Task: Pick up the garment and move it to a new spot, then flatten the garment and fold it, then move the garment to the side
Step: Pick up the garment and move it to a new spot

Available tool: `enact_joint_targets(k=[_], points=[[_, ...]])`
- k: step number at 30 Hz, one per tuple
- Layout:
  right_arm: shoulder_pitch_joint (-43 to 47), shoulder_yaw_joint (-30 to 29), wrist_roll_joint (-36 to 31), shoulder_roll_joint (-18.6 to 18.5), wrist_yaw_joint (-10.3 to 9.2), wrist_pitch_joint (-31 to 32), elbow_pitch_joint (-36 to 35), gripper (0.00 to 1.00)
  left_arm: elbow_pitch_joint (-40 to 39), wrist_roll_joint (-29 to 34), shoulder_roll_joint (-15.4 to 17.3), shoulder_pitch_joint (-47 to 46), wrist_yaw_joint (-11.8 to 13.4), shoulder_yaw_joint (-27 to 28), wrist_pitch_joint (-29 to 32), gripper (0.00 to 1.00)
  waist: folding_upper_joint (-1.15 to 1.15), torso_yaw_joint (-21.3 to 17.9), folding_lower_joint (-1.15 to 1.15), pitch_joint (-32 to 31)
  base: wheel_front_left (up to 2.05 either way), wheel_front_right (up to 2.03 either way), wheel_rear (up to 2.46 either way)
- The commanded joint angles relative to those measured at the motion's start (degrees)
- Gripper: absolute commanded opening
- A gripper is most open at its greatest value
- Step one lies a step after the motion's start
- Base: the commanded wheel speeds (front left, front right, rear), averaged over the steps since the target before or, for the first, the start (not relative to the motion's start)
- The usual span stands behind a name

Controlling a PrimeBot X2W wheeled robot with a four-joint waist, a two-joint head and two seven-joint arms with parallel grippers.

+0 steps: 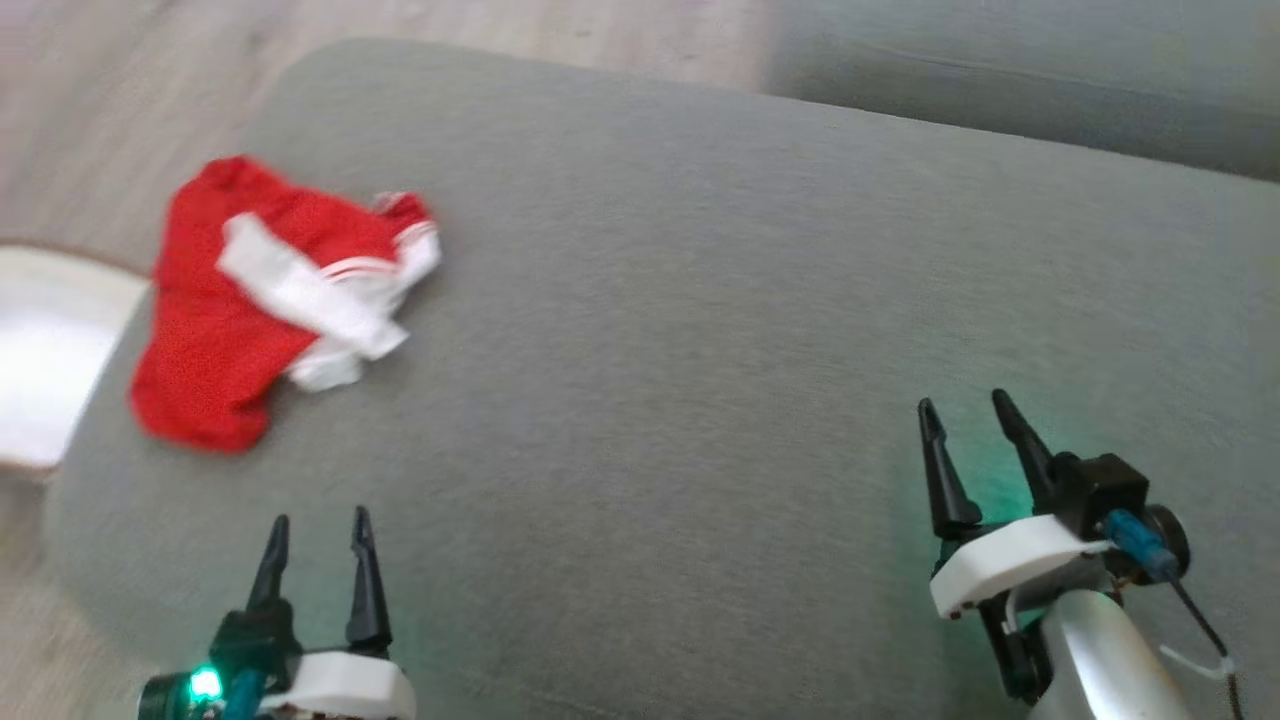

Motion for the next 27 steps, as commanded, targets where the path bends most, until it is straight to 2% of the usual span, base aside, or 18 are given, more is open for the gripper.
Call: enact_joint_targets(k=[1,3,11,17,24,27], points=[[-1.1,2.2,0.1,0.0,-0.05,-0.6,-1.1,1.0,-1.2,-0.8,0.4,-0.8,0.5,2.5,-0.2,1.0,0.0,6.7,0.0,0.8,0.0,0.0,0.0],[-1.4,3.2,0.4,0.0,-0.05,-0.6,-0.7,1.0,-1.0,-1.1,0.4,0.0,0.6,3.3,-0.2,1.0,0.0,8.6,0.0,0.9,0.0,0.0,0.0],[-2.3,5.7,1.3,0.0,-0.05,-0.6,-0.1,1.0,-0.8,-2.7,0.4,0.8,0.0,6.5,-0.2,1.0,0.0,10.3,0.0,1.7,0.0,0.0,0.0],[-4.1,7.1,-0.2,-0.3,-0.05,-0.6,-1.3,1.0,-1.5,-3.8,1.8,-4.7,-2.5,13.5,-0.2,1.0,0.0,7.3,0.0,5.5,0.0,0.0,0.0],[-6.0,8.4,-1.0,-2.7,-0.05,-0.6,-4.7,1.0,-1.5,-4.0,6.5,-16.2,-6.1,18.8,-0.2,1.0,0.0,4.0,0.0,11.1,0.0,0.0,0.0],[-7.4,9.2,-1.3,-4.3,-0.05,-0.6,-6.7,1.0,2.9,-4.7,9.0,-23.3,-8.2,18.8,-0.2,1.0,0.0,2.5,0.0,14.2,0.0,0.0,0.0]])
